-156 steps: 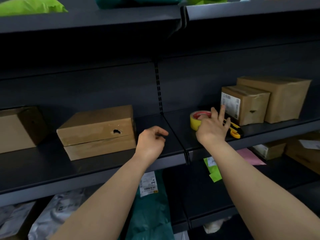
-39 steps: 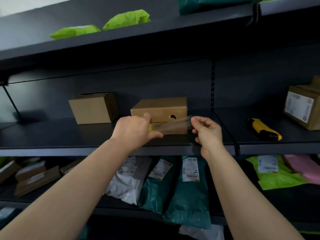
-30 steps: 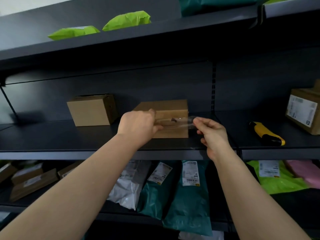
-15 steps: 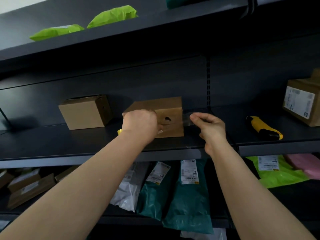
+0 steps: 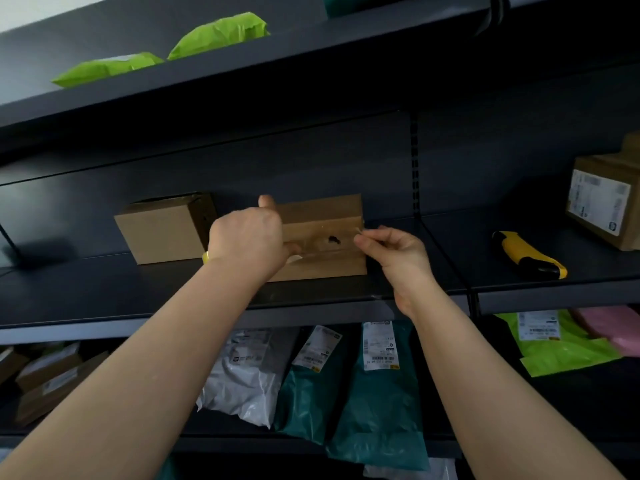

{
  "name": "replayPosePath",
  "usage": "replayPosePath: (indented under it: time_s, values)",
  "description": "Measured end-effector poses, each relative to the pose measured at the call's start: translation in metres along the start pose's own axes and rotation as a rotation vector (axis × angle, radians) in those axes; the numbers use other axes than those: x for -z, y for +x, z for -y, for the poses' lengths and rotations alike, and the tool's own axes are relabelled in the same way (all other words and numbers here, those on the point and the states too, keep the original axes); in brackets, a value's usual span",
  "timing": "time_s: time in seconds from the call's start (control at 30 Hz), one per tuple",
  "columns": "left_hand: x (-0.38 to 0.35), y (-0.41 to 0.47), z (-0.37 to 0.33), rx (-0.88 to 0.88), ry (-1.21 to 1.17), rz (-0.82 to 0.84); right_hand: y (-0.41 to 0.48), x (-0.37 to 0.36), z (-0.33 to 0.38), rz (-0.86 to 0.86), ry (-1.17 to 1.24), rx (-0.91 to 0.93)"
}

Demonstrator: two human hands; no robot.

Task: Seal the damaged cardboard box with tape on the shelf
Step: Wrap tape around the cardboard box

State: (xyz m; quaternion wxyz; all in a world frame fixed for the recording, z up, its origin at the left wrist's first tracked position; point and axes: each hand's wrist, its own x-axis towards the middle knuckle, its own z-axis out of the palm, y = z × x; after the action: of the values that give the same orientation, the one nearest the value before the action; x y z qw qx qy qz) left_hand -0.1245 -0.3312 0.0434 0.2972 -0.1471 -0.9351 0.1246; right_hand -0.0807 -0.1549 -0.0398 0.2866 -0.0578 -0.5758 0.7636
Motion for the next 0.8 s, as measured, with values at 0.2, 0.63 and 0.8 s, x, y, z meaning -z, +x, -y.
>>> replayPosePath:
  time_s: [0.2,0.63,0.8]
  values:
    - [-0.001,-0.001,0.025,0.09,-0.25,0.265,-0.017,-0.021,0.0,-0.049,-0.117,0.038]
    - [-0.039,0.033,0.058,0.043,-0.543,0.547,-0.016,-0.047,-0.003,-0.108,-0.143,-0.014]
    - [-0.042,0.028,0.073,-0.057,-0.651,0.547,-0.031,-0.05,0.007,-0.128,-0.158,0.013]
